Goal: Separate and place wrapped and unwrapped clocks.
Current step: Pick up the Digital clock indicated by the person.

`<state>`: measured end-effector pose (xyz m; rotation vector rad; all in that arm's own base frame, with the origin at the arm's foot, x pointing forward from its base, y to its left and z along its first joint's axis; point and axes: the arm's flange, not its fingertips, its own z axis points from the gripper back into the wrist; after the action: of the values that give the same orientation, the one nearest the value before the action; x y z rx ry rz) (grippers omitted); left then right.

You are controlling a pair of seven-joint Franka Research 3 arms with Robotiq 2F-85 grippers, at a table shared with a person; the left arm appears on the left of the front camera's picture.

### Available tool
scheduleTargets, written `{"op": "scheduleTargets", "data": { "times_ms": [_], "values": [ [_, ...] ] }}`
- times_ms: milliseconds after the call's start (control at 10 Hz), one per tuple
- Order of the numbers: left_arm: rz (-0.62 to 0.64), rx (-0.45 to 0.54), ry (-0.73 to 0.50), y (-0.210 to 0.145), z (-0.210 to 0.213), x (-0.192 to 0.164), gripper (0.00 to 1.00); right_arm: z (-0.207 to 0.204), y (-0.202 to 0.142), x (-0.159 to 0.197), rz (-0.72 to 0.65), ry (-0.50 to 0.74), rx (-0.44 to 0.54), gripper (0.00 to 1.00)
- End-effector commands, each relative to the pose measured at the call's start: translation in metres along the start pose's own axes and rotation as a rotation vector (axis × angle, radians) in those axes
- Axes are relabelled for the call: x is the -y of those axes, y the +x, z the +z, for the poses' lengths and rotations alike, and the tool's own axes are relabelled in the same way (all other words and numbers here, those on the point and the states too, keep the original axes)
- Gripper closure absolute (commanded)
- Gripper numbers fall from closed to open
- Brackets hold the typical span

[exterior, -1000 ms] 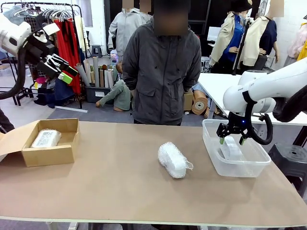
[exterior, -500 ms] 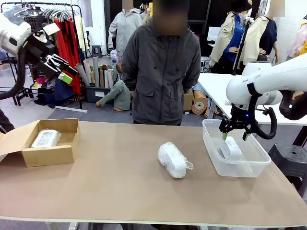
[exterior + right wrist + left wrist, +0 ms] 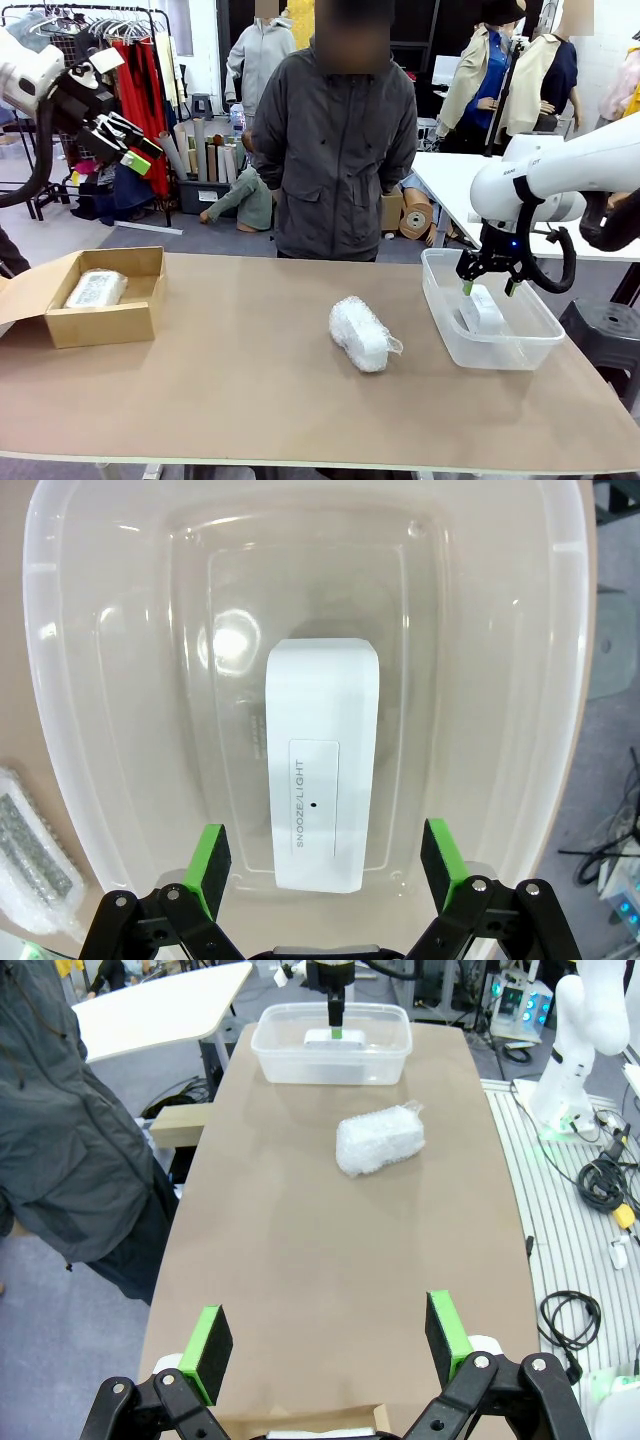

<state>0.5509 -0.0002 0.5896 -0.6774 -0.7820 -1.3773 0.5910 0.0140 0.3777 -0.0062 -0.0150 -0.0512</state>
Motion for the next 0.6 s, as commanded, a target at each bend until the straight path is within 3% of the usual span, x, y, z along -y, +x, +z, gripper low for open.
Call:
{"op": "scheduleTargets", "data": {
  "times_ms": [0, 200, 500],
  "values": [
    [-0.007, 0.003, -0.005, -0.001, 0.001, 0.001, 0.0, 0.002, 0.002, 0.0, 0.0, 0.001, 0.017, 0.0],
    [-0.007, 0.003, -0.005, -0.001, 0.001, 0.001, 0.0, 0.0, 0.0, 0.0, 0.0, 0.0, 0.0, 0.0],
    [-0.007, 0.003, -0.005, -0.001, 0.001, 0.001, 0.0, 0.033, -0.017, -0.012, 0.261, -0.008, 0.007, 0.0]
  ]
}}
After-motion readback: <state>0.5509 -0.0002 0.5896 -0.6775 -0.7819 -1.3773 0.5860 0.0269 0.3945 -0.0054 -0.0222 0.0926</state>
